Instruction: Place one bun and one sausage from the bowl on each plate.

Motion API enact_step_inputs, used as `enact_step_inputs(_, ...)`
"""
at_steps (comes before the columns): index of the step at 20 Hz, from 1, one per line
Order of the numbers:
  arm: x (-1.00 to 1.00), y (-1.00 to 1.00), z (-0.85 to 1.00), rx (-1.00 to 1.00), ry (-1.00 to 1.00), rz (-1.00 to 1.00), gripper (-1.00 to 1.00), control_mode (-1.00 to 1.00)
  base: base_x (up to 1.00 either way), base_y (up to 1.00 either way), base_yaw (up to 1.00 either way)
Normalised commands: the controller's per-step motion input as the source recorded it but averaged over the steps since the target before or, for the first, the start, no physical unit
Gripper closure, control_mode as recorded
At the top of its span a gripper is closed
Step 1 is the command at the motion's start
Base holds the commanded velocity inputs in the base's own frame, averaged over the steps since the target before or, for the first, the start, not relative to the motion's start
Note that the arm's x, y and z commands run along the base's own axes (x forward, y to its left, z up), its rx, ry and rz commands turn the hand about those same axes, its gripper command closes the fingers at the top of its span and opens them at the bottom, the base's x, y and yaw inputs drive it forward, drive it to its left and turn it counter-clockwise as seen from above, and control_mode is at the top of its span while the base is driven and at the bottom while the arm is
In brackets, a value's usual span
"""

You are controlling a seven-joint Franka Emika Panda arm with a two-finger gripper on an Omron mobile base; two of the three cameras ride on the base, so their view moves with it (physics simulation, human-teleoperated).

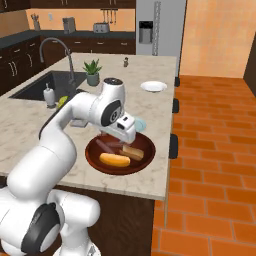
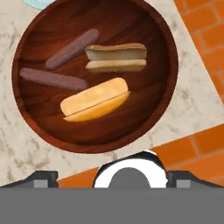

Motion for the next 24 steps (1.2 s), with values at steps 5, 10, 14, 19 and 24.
enact_step_inputs(5,0.21,0.42,-0.79,0.04,0.16,-0.48,-1.0,-1.0,0.0,0.0,0.0)
enact_step_inputs(10,0.57,0.14,-0.7,0.04,0.12,-0.45,-1.0,-1.0,0.0,0.0,0.0)
enact_step_inputs(14,0.73,-0.11,-0.5,0.01,0.1,-0.2,-1.0,-1.0,0.0,0.0,0.0)
enact_step_inputs(19,0.71,-0.3,-0.62,0.02,0.07,-0.19,-1.0,-1.0,0.0,0.0,0.0)
enact_step_inputs(24,0.4,-0.08,-0.51,0.04,0.19,-0.09,-1.0,-1.0,0.0,0.0,0.0)
